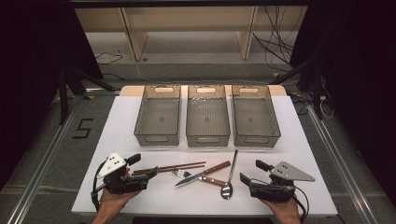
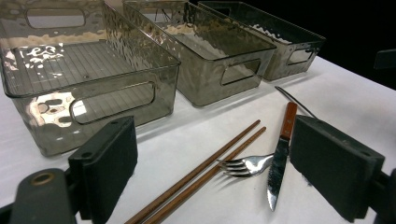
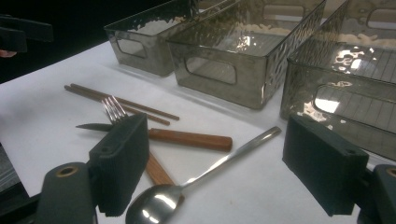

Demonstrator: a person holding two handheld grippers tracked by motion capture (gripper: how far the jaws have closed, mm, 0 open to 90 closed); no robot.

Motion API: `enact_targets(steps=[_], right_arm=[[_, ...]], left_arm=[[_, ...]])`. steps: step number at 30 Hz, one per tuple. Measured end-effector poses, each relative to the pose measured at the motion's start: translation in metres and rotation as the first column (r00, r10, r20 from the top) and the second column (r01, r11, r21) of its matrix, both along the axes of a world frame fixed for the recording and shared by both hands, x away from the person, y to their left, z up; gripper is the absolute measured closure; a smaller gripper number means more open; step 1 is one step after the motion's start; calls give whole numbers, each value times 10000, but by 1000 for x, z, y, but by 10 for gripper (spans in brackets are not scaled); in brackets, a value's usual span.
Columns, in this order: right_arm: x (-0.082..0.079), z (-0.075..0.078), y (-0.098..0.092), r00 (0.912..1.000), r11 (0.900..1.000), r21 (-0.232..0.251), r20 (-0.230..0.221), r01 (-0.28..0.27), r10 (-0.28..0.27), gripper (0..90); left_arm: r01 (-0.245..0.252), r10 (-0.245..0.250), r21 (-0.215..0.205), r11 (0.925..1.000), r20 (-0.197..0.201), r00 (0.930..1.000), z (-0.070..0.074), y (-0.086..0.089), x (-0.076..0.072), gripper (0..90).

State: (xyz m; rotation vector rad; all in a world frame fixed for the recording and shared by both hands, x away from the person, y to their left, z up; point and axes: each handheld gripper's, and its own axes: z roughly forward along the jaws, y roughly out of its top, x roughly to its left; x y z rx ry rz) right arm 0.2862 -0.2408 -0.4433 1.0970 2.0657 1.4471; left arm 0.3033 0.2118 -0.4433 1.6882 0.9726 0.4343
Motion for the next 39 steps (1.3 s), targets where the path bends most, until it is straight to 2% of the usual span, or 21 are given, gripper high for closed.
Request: enact_targets(steps=[15, 20, 24, 28, 29, 30, 32, 34, 35, 39], right_arm=[[0, 0, 0, 10000, 10000, 11, -53, -45, 45, 234], [0, 0, 0, 10000, 10000, 49, -73, -63, 64, 234], [1, 0, 1, 9999, 9999, 82, -100, -114, 115, 234], [1, 0, 1, 9997, 9998, 60, -126, -204, 205, 234], [1, 0, 1, 9997, 9997, 79, -127, -215, 216, 235], [0, 0, 1, 9997, 9997, 99, -117, -236, 237, 234], [1, 0, 2, 9996, 9996, 94, -115, -268, 269, 234], [1, 0, 2, 9995, 9996, 71, -134, -282, 282, 234], [1, -1, 2, 9995, 9995, 78, -131, -291, 292, 234], [1, 0, 2, 9994, 9995, 97, -123, -308, 309, 234]], left_arm=[[20, -15, 195, 9998, -234, 9997, 1, 1, 4, 149], [88, -47, 712, 9974, -564, 9984, 4, 1, 9, 149], [176, -103, 1156, 9931, -636, 9979, 9, 0, 12, 151], [423, -259, 1818, 9824, -919, 9954, 14, -1, 19, 154], [502, -273, 2129, 9758, -1092, 9936, 16, -2, 24, 154], [502, -273, 2129, 9758, -1092, 9936, 16, -2, 24, 154], [657, -339, 2422, 9680, -1333, 9905, 19, -2, 29, 154], [614, -238, 2786, 9585, -1366, 9903, 22, -1, 32, 155], [653, -246, 2831, 9569, -1448, 9892, 23, -1, 35, 156], [783, -241, 3318, 9401, -1645, 9861, 28, 1, 43, 156]])
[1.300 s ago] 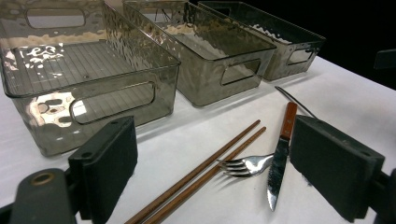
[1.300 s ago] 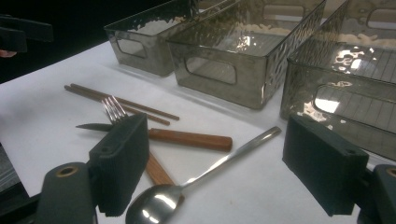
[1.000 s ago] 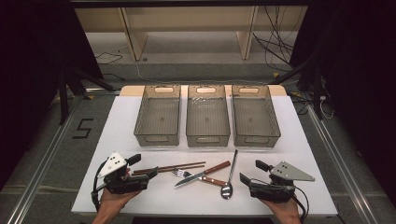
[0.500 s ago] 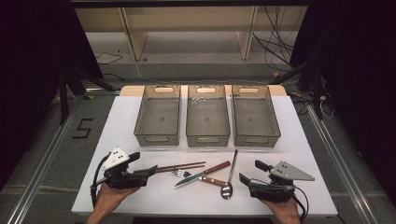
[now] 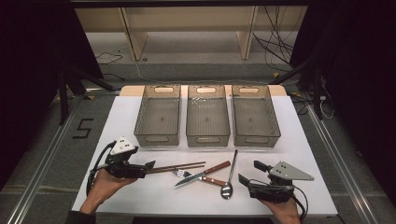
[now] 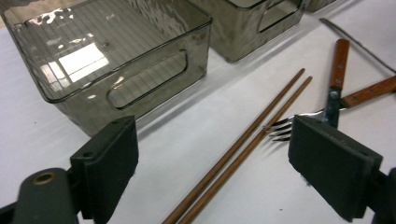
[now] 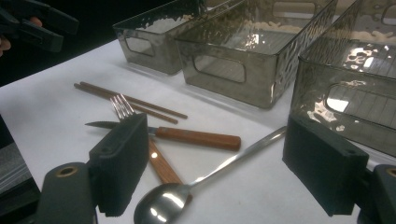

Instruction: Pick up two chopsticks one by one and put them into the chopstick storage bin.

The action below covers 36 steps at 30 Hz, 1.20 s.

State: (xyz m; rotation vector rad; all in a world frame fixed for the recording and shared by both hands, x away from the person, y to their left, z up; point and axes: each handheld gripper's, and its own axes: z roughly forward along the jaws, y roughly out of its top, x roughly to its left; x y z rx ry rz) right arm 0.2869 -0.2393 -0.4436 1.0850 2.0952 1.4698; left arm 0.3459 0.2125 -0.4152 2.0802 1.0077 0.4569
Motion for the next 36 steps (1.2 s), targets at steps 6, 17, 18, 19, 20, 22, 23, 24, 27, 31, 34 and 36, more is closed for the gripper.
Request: enact_targets(steps=[6, 17, 18, 19, 20, 22, 23, 24, 27, 31, 34, 36], right_arm=[[0, 0, 0, 10000, 10000, 1, 40, -8, 8, 235], [0, 0, 0, 10000, 10000, 24, -36, -11, 11, 236], [0, 0, 0, 10000, 10000, 25, -42, -20, 20, 236], [0, 0, 0, 10000, 10000, 25, -51, -28, 28, 237], [0, 0, 0, 10000, 10000, 25, -51, -28, 28, 237], [0, 0, 0, 10000, 10000, 6, -85, -29, 29, 238], [0, 0, 0, 9999, 10000, 1, -101, -19, 19, 239], [0, 0, 0, 9999, 10000, 8, -106, -18, 18, 239], [0, 0, 0, 9999, 10000, 13, -102, -30, 30, 241], [0, 0, 0, 9999, 10000, 34, -134, -28, 28, 242], [1, -1, 0, 9999, 10000, 19, -165, -50, 50, 243], [1, -1, 0, 9998, 10000, 6, -195, -66, 66, 243]], left_arm=[[114, -103, 358, 9993, -309, 9995, 7, 0, 12, 158], [493, -403, 1136, 9923, -796, 9960, 10, -7, 28, 165], [583, -473, 1245, 9905, -892, 9949, 8, -8, 30, 165], [649, -523, 1383, 9883, -932, 9943, 7, -10, 32, 166], [733, -578, 1536, 9854, -1031, 9930, 6, -11, 33, 166], [904, -701, 1768, 9801, -1181, 9905, 4, -13, 36, 171], [1002, -773, 1851, 9776, -1270, 9889, 2, -14, 38, 174], [1119, -852, 1930, 9748, -1418, 9862, 1, -15, 40, 179], [1590, -1142, 2379, 9582, -1916, 9748, -5, -19, 47, 189], [1877, -1291, 2739, 9433, -2182, 9673, -10, -23, 52, 215], [2393, -1616, 3091, 9204, -2568, 9529, -12, -27, 56, 236], [2638, -1735, 3463, 9003, -2706, 9469, -14, -30, 58, 246]])
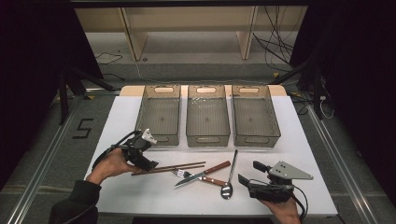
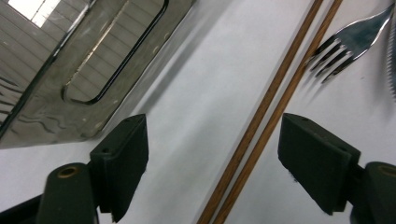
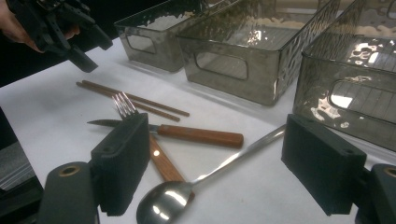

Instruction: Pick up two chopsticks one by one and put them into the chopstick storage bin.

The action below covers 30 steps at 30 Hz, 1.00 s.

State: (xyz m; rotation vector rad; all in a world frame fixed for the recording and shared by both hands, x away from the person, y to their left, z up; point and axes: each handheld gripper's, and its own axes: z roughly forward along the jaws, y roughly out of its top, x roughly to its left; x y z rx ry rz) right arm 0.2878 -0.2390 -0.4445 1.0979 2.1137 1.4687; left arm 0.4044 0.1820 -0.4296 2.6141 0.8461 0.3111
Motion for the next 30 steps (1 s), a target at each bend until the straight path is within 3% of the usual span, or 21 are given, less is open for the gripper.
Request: enact_targets(steps=[9, 17, 26, 30], right_arm=[[0, 0, 0, 10000, 10000, 53, -18, 17, -17, 246], [0, 0, 0, 10000, 10000, 17, -29, -19, 19, 247], [0, 0, 0, 10000, 10000, 52, -31, -22, 22, 250], [0, 0, 0, 10000, 10000, 63, -41, -32, 32, 251]], left_arm=[[786, -716, 876, 9931, -808, 9942, -12, -9, 11, 321], [1212, -1080, 1148, 9860, -1150, 9875, -18, -14, 16, 388], [1852, -1611, 1740, 9672, -1438, 9764, -23, -23, 21, 455], [2077, -1805, 1774, 9620, -1577, 9708, -25, -25, 22, 490]])
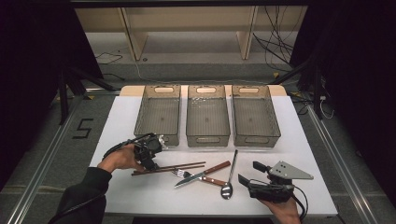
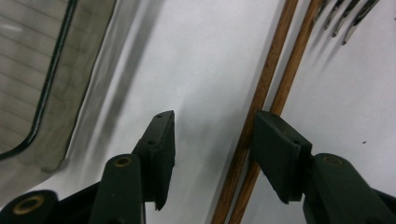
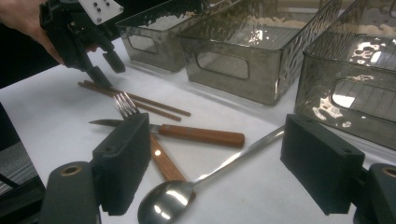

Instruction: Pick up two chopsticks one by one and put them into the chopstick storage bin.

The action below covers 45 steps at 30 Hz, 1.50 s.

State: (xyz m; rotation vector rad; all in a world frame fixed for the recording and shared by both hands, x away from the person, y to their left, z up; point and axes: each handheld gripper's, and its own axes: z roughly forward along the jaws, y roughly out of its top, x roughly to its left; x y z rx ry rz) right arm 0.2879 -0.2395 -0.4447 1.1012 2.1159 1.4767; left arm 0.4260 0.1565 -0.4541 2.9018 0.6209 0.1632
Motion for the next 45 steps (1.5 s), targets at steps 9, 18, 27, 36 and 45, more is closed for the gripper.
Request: enact_targets(steps=[9, 18, 27, 36, 45], right_arm=[[0, 0, 0, 10000, 10000, 52, -29, 2, -2, 252], [0, 0, -1, 10000, 10000, 53, -25, 34, -34, 254], [1, 0, -1, 10000, 10000, 54, -70, 69, -68, 255], [1, 0, -2, 9999, 9999, 80, -77, 77, -76, 257], [2, -1, -2, 9999, 9999, 106, -94, 73, -72, 257]], left_arm=[[462, -460, 267, 9986, -88, 9989, -1, -6, 0, 512], [935, -934, 653, 9935, -50, 9956, -4, -13, 1, 565], [1423, -1398, 768, 9868, -372, 9895, -5, -16, 2, 658], [1672, -1636, 548, 9844, -638, 9845, -5, -16, 0, 795], [2093, -2065, 561, 9762, -509, 9771, -5, -15, -3, 839]])
